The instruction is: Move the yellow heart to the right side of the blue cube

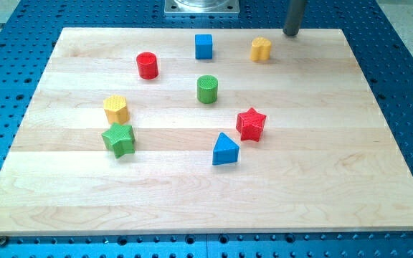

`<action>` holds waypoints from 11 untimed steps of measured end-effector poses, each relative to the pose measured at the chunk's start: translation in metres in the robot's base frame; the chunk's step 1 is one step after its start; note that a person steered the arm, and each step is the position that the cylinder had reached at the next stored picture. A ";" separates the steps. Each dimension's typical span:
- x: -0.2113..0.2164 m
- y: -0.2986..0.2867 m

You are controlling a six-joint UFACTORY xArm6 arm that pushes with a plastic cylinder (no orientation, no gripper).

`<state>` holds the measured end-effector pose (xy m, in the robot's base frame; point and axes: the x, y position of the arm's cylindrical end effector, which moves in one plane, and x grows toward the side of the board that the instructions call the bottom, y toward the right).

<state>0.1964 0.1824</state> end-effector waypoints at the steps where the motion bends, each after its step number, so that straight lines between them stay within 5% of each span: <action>1: 0.000 -0.003; 4: 0.010 -0.034; 5: 0.068 0.004; 6: 0.086 -0.021; 10: 0.039 -0.082; 11: 0.027 -0.145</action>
